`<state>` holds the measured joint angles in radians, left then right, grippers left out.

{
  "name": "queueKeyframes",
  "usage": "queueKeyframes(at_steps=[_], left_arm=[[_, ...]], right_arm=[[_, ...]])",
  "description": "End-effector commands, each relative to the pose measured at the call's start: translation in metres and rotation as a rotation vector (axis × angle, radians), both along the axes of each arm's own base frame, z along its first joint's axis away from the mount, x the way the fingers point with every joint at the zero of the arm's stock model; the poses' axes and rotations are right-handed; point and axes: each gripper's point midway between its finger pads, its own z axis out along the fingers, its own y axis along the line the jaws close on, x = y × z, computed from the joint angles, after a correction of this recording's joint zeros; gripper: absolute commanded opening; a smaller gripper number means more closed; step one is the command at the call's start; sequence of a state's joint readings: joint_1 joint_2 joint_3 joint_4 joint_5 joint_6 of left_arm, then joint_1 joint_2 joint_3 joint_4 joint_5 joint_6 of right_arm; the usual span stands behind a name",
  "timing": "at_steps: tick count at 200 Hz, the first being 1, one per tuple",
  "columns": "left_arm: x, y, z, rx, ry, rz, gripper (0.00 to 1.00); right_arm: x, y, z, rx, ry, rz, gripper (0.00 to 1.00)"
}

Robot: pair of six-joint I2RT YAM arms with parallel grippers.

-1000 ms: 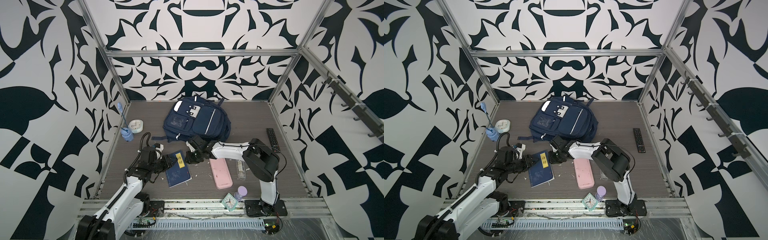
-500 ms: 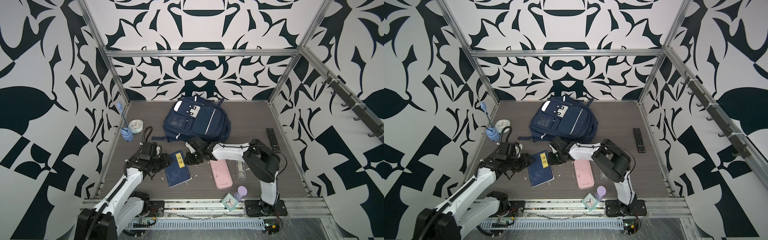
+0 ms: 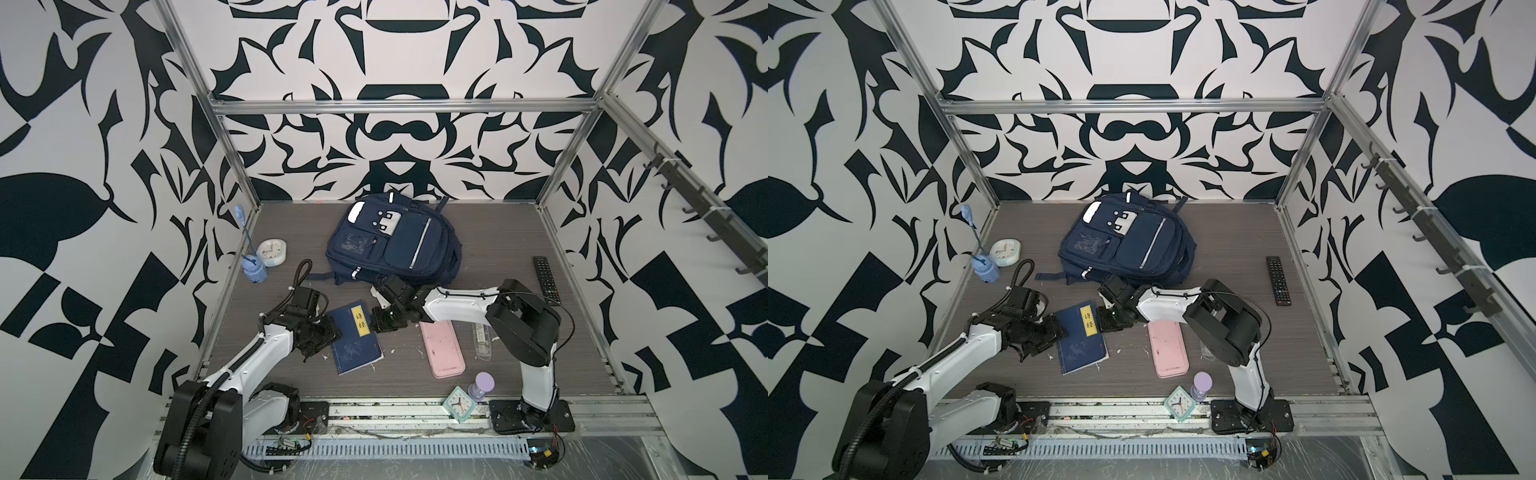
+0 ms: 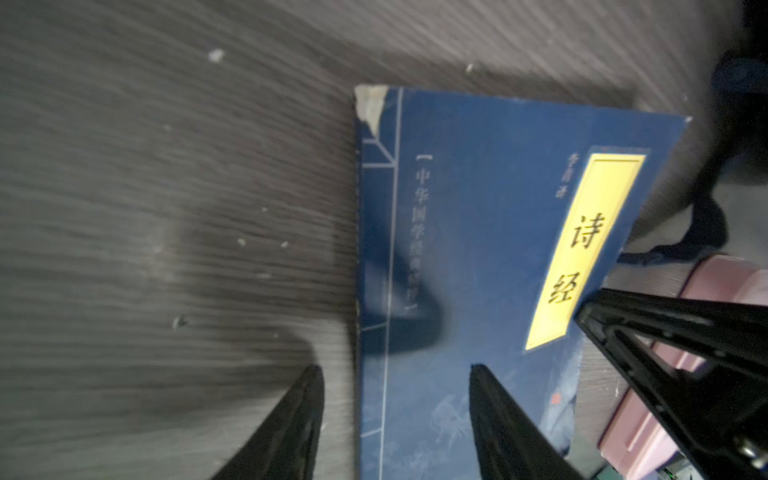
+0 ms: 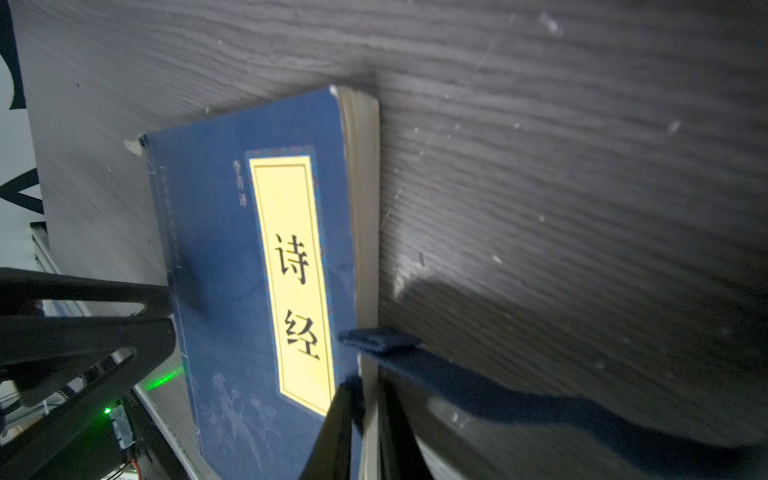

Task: Pack the student bag

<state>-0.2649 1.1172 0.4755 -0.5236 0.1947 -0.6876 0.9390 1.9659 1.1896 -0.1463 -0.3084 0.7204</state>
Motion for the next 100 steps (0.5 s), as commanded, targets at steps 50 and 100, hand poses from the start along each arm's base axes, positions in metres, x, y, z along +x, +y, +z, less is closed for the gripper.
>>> queueKeyframes(at_steps=[50, 100], left_arm=[[-0.001, -0.001, -0.012, 0.007, 0.051, 0.001, 0.59], [0.009, -0.037, -0.002, -0.167, -0.038, -0.079, 0.58]], right_arm=[[-0.016, -0.046, -0.035, -0.254, 0.027, 0.012, 0.13], [-0.018, -0.049, -0.042, -0.279, 0.032, 0.025, 0.12]])
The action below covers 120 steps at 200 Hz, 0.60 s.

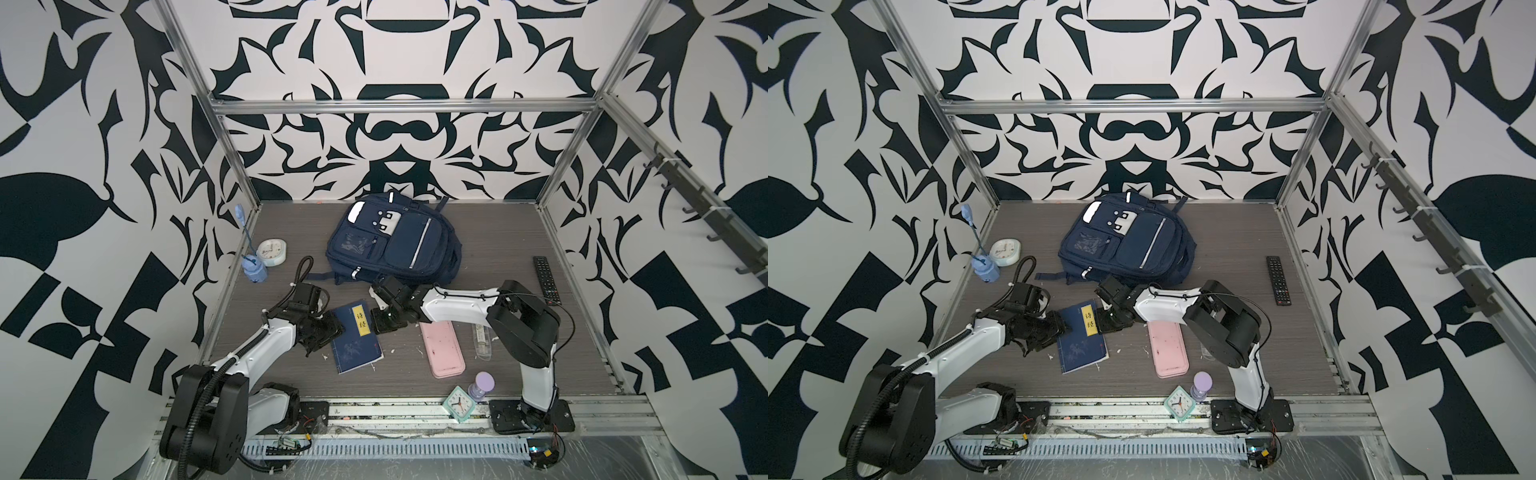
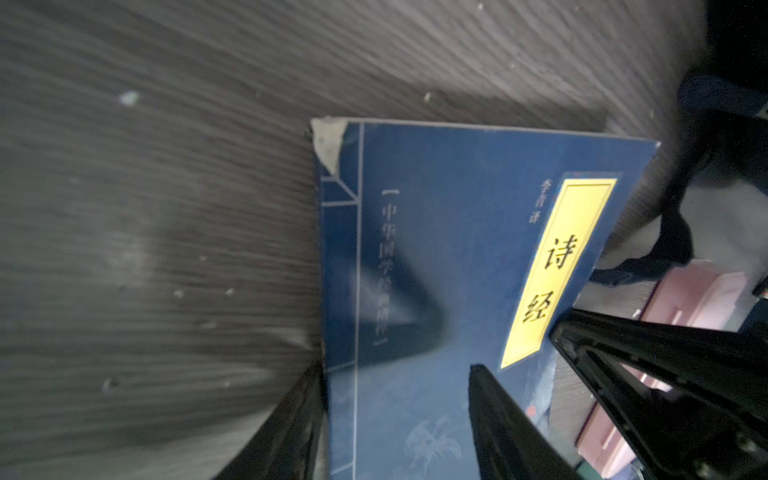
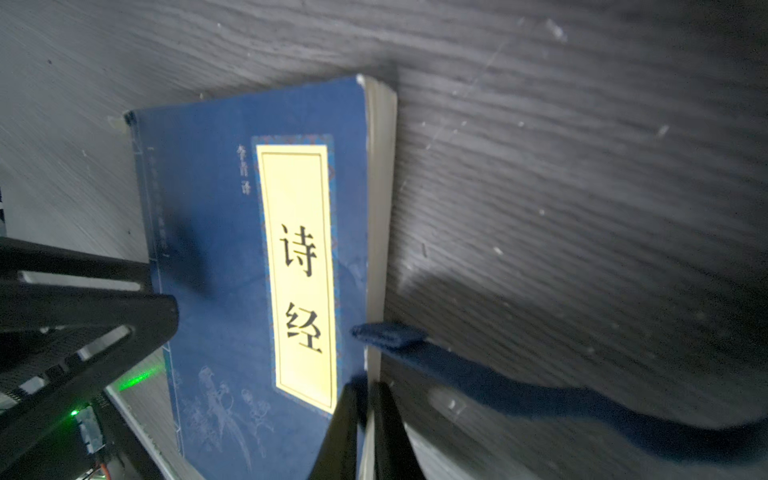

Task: Pack the student bag

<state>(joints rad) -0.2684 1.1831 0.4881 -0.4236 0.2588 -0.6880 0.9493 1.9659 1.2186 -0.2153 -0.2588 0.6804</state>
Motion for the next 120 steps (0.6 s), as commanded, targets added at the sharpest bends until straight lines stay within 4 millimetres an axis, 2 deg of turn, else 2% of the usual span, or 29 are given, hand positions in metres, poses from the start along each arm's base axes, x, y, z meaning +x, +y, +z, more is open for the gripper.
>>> queueKeyframes(at_steps=[1, 51, 89, 120], left_arm=[[-0.006, -0.021, -0.003, -0.100, -0.014, -0.057, 0.58], [0.009, -0.054, 0.041, -0.260, -0.217, -0.141, 0.58], [0.016, -0.066, 0.074, -0.365, -0.347, -0.171, 0.57], [0.020, -0.072, 0.089, -0.424, -0.403, -0.182, 0.57]], right_arm=[[-0.018, -0.043, -0.042, -0.221, 0.063, 0.001, 0.12], [-0.021, -0.042, -0.047, -0.235, 0.074, 0.009, 0.11], [-0.025, -0.040, -0.052, -0.245, 0.085, 0.023, 0.10], [-0.027, -0.038, -0.054, -0.246, 0.090, 0.031, 0.10]])
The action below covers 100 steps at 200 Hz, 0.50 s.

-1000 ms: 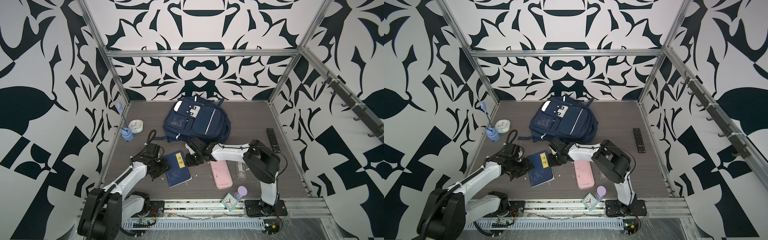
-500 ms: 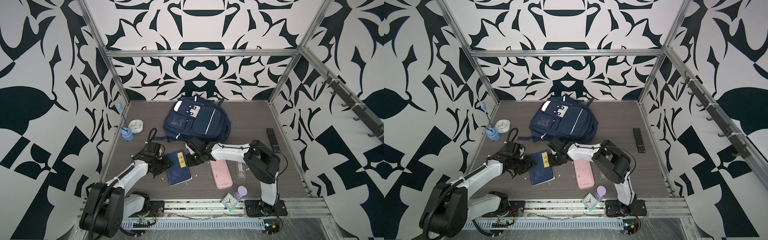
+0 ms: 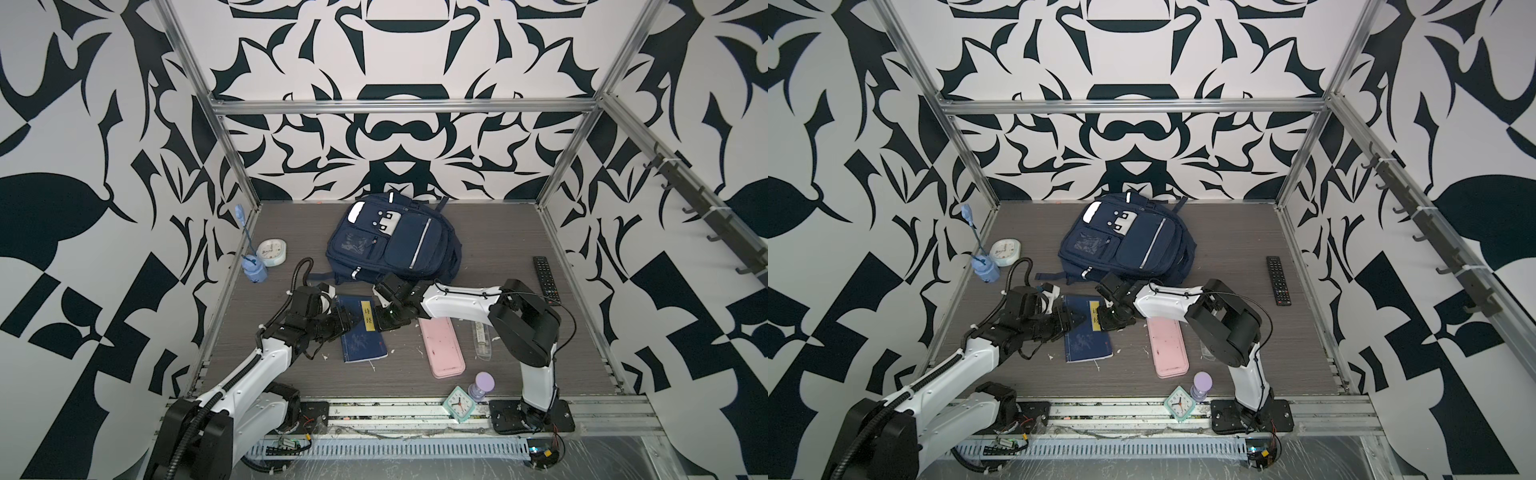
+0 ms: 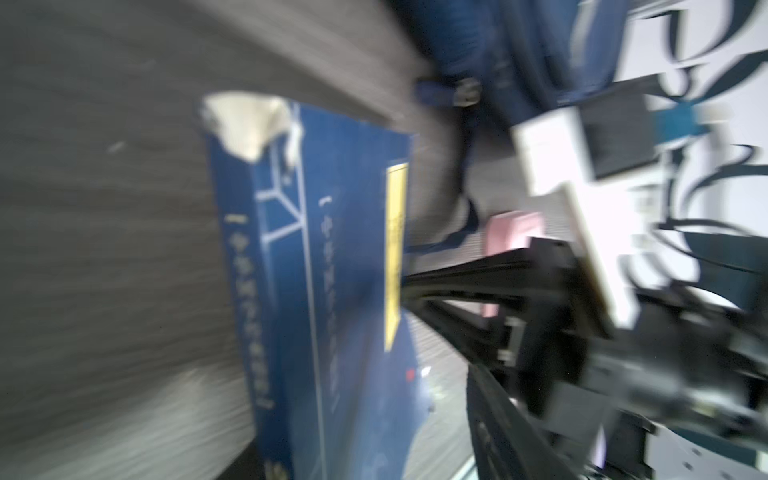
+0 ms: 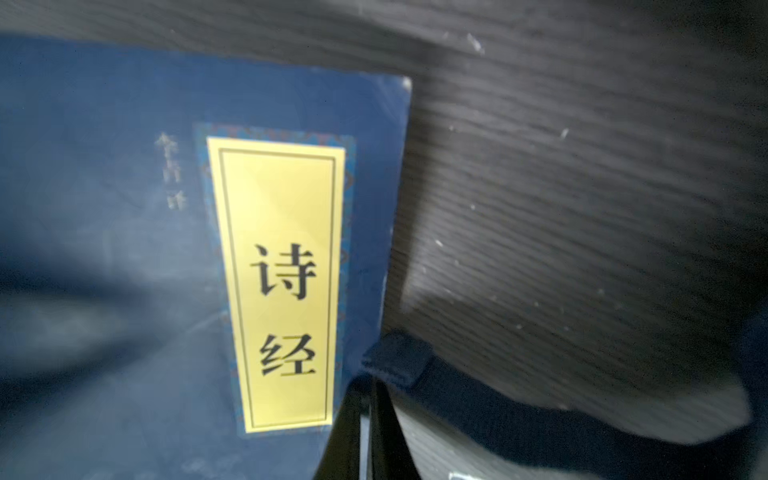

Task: Pack the student bag

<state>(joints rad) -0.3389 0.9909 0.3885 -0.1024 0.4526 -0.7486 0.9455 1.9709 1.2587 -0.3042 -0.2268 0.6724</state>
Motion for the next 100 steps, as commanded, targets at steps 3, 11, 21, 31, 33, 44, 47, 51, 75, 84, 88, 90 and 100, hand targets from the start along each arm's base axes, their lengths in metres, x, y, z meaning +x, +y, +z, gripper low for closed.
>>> queueKeyframes(at_steps=[3, 11, 21, 31, 33, 44, 47, 51, 75, 84, 88, 90, 100], left_arm=[[0.005, -0.018, 0.029, -0.123, -0.094, -0.057, 0.56], [0.006, -0.018, 0.030, -0.125, -0.097, -0.057, 0.56], [0.007, -0.018, 0.029, -0.119, -0.093, -0.054, 0.55], [0.008, -0.017, 0.024, -0.108, -0.075, -0.047, 0.54], [0.008, -0.017, 0.023, -0.105, -0.071, -0.047, 0.54], [0.009, -0.015, 0.015, -0.078, -0.040, -0.040, 0.52], [0.009, -0.015, 0.013, -0.069, -0.030, -0.040, 0.52], [0.008, -0.014, 0.009, -0.056, -0.014, -0.040, 0.50], [0.007, -0.012, -0.005, -0.022, 0.038, -0.042, 0.40], [0.006, -0.012, -0.006, -0.022, 0.042, -0.041, 0.35], [0.007, -0.012, -0.005, -0.020, 0.041, -0.041, 0.33], [0.006, -0.012, -0.005, -0.020, 0.040, -0.041, 0.32], [0.006, -0.010, -0.003, -0.012, 0.036, -0.039, 0.26]], right_arm=[[-0.029, -0.030, -0.055, -0.185, 0.089, 0.040, 0.10], [-0.030, -0.030, -0.055, -0.188, 0.090, 0.043, 0.10], [-0.030, -0.031, -0.055, -0.189, 0.091, 0.042, 0.10], [-0.030, -0.030, -0.055, -0.188, 0.089, 0.044, 0.10], [-0.030, -0.030, -0.055, -0.188, 0.089, 0.044, 0.10], [-0.030, -0.030, -0.054, -0.187, 0.087, 0.047, 0.10], [-0.030, -0.030, -0.054, -0.188, 0.087, 0.047, 0.10], [-0.030, -0.030, -0.053, -0.187, 0.086, 0.047, 0.10], [-0.028, -0.029, -0.049, -0.178, 0.078, 0.048, 0.11], [-0.028, -0.028, -0.047, -0.173, 0.074, 0.050, 0.11], [-0.028, -0.027, -0.045, -0.170, 0.071, 0.050, 0.11], [-0.028, -0.027, -0.045, -0.167, 0.070, 0.050, 0.11], [-0.027, -0.027, -0.042, -0.158, 0.062, 0.046, 0.12]])
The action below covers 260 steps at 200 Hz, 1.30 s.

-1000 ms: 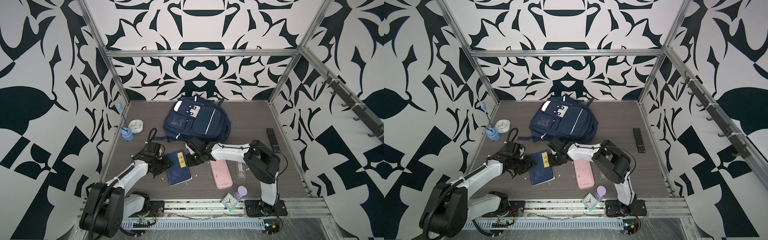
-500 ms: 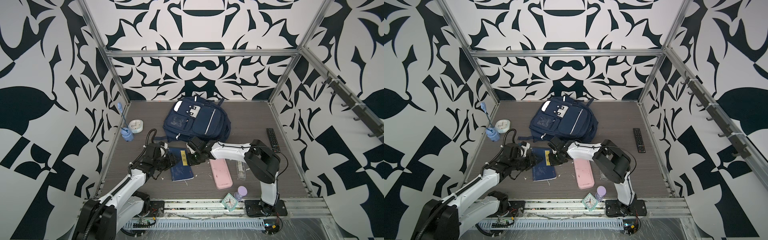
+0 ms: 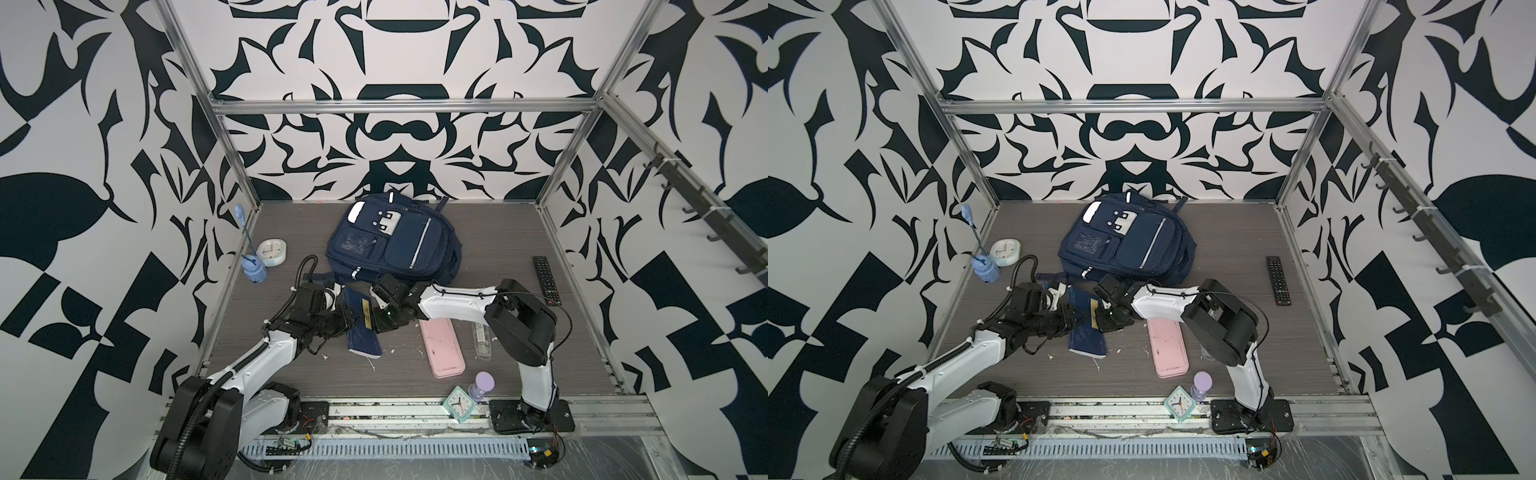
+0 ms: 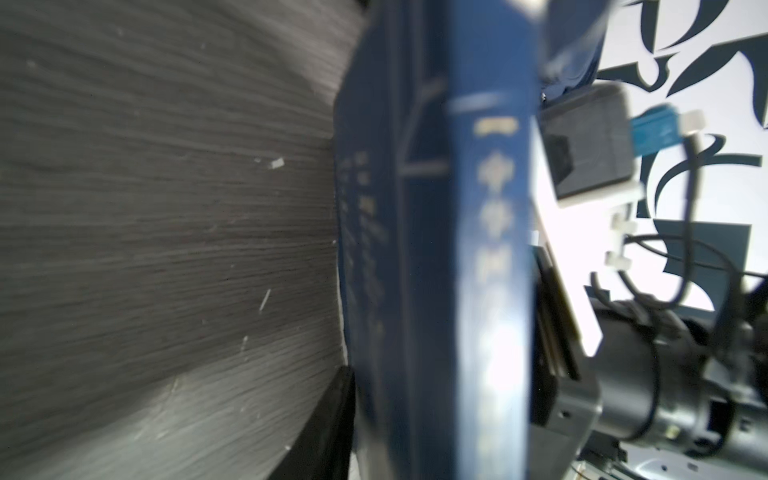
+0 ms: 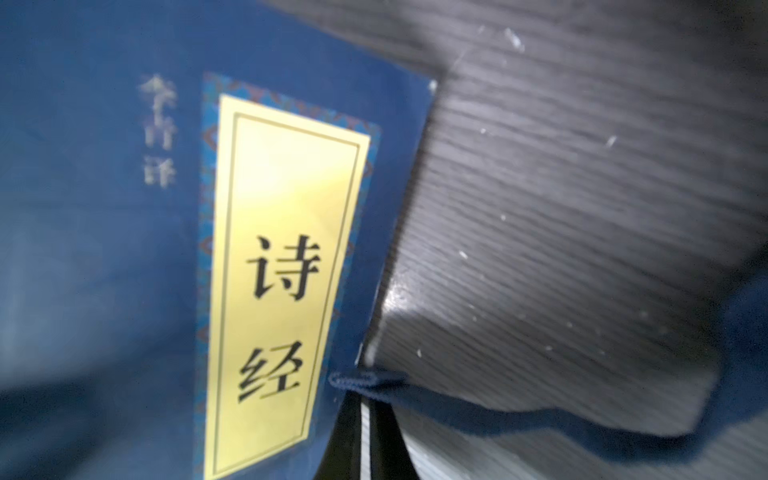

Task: Pack the student bag

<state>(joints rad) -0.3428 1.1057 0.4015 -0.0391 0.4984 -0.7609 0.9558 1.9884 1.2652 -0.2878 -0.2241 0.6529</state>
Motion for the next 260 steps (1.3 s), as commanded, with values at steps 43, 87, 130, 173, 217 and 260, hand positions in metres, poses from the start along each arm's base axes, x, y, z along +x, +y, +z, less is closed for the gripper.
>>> queueKeyframes(at_steps=[43, 87, 130, 173, 217, 260], left_arm=[[0.002, 0.004, 0.024, 0.043, -0.067, -0.021, 0.10], [0.006, 0.001, 0.049, 0.038, -0.129, -0.045, 0.06], [0.009, -0.011, 0.092, -0.042, -0.240, -0.104, 0.06], [0.005, -0.040, 0.138, -0.267, -0.316, -0.245, 0.11], [0.001, -0.059, 0.171, -0.473, -0.345, -0.358, 0.13], [-0.004, -0.061, 0.182, -0.541, -0.364, -0.389, 0.13]], right_arm=[[-0.020, -0.027, -0.009, -0.111, 0.029, 0.019, 0.27], [-0.003, -0.041, 0.041, -0.045, -0.069, -0.017, 0.43], [0.029, -0.082, 0.103, 0.203, -0.133, -0.158, 0.52], [0.034, -0.089, 0.177, 0.538, -0.200, -0.170, 0.70], [0.028, -0.072, 0.201, 0.730, -0.181, -0.130, 0.73], [0.024, -0.059, 0.211, 0.860, -0.139, -0.088, 0.71]])
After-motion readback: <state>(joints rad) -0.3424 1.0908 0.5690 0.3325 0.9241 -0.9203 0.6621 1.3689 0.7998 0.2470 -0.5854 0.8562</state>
